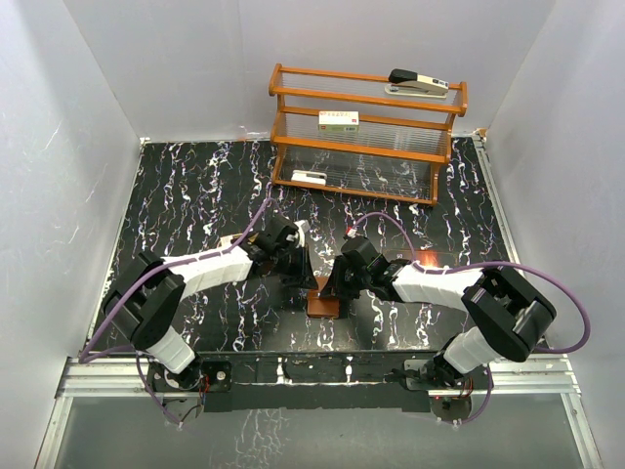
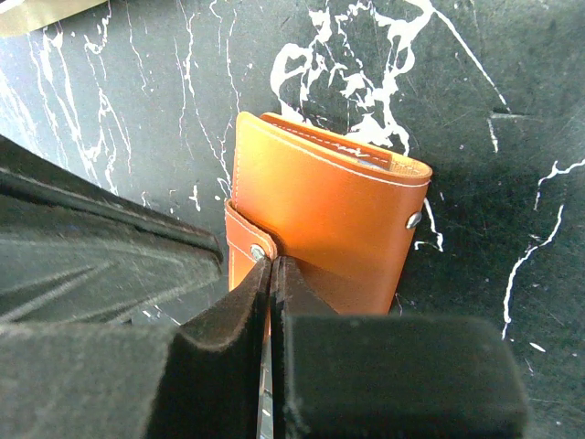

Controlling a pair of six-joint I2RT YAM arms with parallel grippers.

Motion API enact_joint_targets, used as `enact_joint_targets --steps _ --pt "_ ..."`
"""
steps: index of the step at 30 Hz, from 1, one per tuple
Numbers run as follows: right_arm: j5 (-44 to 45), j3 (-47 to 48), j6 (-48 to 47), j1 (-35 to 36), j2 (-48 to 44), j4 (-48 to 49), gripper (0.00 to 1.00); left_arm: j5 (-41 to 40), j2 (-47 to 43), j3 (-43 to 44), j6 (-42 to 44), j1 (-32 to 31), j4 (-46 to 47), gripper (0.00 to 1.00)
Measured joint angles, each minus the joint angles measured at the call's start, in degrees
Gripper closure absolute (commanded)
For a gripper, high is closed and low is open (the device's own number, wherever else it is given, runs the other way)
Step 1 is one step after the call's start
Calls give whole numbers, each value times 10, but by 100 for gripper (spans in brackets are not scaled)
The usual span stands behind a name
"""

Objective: Put the credit cards into the card holder
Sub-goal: Close the card holder at the center of the board.

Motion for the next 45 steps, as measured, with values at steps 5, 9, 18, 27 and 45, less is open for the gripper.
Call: enact_joint_targets --steps 5,9,18,27,45 --pt "0 0 1 0 0 0 100 16 7 -3 0 -8 2 100" --pt "0 0 3 0 0 0 100 19 17 -3 2 -11 1 100" --pt "0 0 6 0 2 1 100 14 34 -3 6 -11 0 100" --pt "-2 0 10 0 3 5 100 9 44 8 7 -10 -15 100" --pt "-29 -3 29 -13 24 14 100 -35 104 124 27 -35 -166 100"
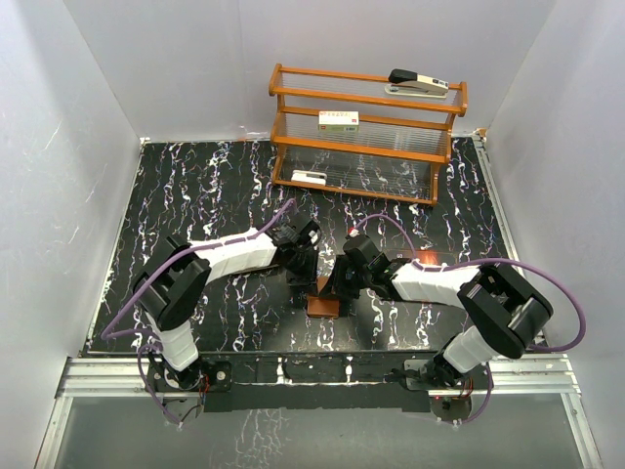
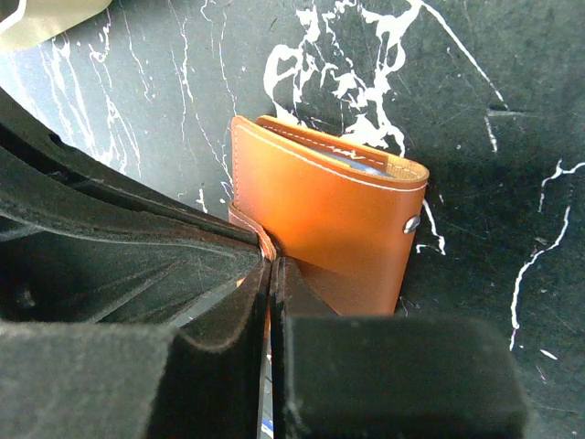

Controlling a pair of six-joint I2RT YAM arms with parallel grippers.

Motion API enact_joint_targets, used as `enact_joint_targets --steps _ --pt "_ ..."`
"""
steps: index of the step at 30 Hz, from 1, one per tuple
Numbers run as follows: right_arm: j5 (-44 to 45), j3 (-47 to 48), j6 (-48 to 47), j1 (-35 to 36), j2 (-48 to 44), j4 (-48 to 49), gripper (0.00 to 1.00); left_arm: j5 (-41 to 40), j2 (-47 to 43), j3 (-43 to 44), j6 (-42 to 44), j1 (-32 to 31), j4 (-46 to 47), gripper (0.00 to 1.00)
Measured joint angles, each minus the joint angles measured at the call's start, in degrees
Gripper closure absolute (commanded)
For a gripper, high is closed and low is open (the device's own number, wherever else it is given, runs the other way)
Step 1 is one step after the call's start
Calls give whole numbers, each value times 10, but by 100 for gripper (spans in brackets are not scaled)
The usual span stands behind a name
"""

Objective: Put the credit cards into the card holder
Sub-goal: Close the card holder at the center of the board.

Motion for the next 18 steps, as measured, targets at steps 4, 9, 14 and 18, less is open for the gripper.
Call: enact_joint_targets --steps 4,9,14,18 --pt "0 -1 3 0 -2 0 100 -27 10 25 4 -13 -31 100" --pt "1 -2 9 -1 -3 0 100 -58 26 57 8 -28 -69 100" --pt "-6 -2 11 -5 2 0 100 -85 51 99 19 -43 -113 100" --pt "-21 -5 12 -14 5 2 100 -96 62 117 21 -50 -134 100"
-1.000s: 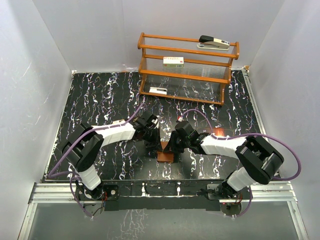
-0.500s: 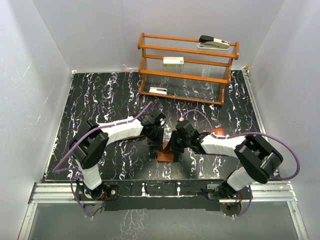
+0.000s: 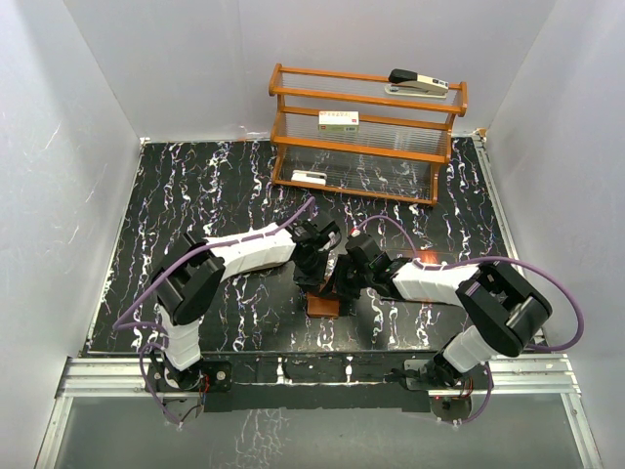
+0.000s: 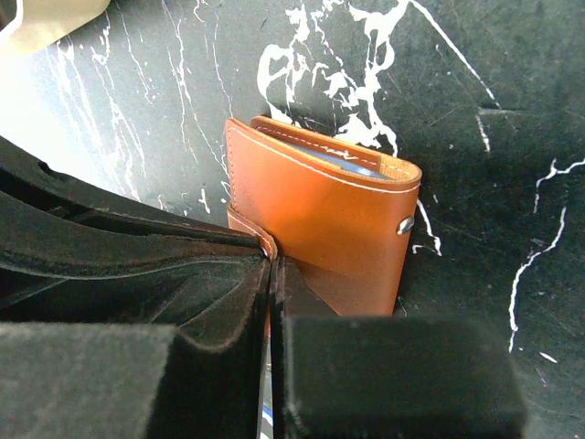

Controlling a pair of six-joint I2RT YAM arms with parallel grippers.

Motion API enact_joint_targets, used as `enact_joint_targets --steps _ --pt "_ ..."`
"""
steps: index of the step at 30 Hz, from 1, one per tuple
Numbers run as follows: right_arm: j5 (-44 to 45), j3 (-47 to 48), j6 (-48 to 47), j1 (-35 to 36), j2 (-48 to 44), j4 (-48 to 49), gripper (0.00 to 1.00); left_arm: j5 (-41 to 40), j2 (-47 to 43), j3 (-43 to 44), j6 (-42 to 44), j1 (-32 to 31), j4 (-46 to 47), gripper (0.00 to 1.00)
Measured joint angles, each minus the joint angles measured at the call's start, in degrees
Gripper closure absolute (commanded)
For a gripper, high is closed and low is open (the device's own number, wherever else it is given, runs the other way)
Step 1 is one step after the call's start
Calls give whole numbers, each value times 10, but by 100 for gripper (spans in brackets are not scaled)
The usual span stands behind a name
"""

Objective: Put the credit cards into the card holder
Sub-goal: Close the card holder at the center of the board, then reset both arms

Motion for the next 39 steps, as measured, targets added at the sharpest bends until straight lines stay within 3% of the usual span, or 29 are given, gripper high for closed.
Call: enact_joint_targets --steps 4,8,14,21,26,27,28,29,30,32,39 --pt "1 4 -4 0 -8 -5 86 -9 -3 -1 -3 -5 0 100" --pt "22 20 -20 5 -19 -36 80 -20 -7 -3 -5 -7 1 97" --pt "65 49 -55 7 -38 -108 66 -37 -12 -4 -14 -11 23 75" --pt "105 82 -81 4 -99 -184 53 -78 -87 -9 -25 4 46 59" --pt "140 115 -97 5 -162 -217 36 -115 -181 -8 -24 15 50 51" --pt "149 120 -100 5 -177 -224 27 -127 -198 -8 -22 16 48 49" --pt "160 127 -103 5 -192 -232 20 -140 -217 -7 -19 16 42 36" --pt "170 133 -107 5 -208 -241 13 -153 -233 -5 -17 16 37 8" --pt "180 140 -110 5 -220 -250 8 -166 -250 -2 -13 17 29 2" --pt "201 156 -118 5 -245 -267 2 -190 -287 2 -4 17 18 1" --pt "241 198 -135 5 -290 -297 2 -251 -432 8 18 18 0 1"
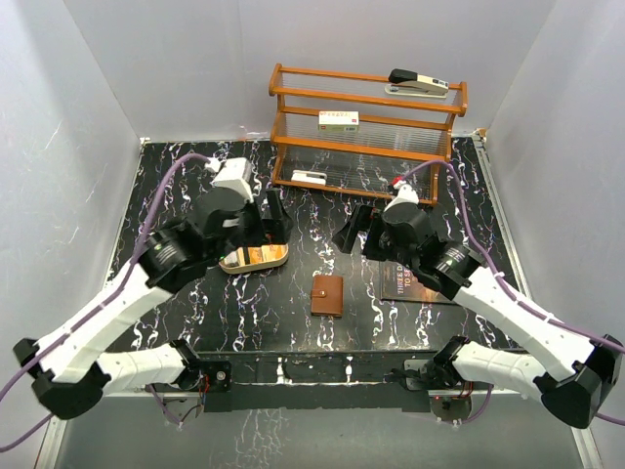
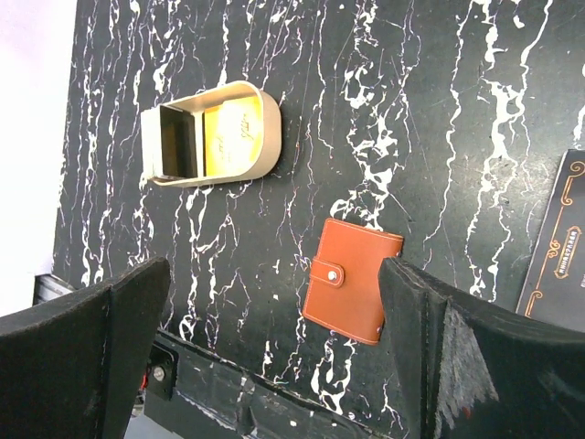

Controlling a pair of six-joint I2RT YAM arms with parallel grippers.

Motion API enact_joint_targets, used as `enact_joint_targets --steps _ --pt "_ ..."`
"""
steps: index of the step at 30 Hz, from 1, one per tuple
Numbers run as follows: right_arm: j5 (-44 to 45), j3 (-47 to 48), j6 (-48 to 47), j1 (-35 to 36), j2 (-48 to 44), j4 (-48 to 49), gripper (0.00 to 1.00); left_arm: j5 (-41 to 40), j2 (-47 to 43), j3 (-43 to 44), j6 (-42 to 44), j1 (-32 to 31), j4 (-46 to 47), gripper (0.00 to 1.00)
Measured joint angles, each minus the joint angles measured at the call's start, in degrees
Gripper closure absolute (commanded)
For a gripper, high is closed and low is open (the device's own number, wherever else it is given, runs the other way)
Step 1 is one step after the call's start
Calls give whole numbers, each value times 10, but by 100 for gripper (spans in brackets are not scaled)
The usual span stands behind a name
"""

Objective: Put the credit cards into the card holder
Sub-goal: Reset both arms

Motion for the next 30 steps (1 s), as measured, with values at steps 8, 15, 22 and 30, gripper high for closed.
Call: enact_joint_targets --steps 8,15,22,30 --pt "8 2 -1 0 -27 -13 2 -20 -97 -80 -4 1 17 1" --pt "12 -9 8 0 -44 -7 2 8 -53 -125 -23 1 23 1" --pt "12 -15 15 0 -36 -6 2 39 5 -109 -27 1 20 1" --pt "11 -18 17 0 -37 -4 2 49 -7 -109 -27 1 32 1"
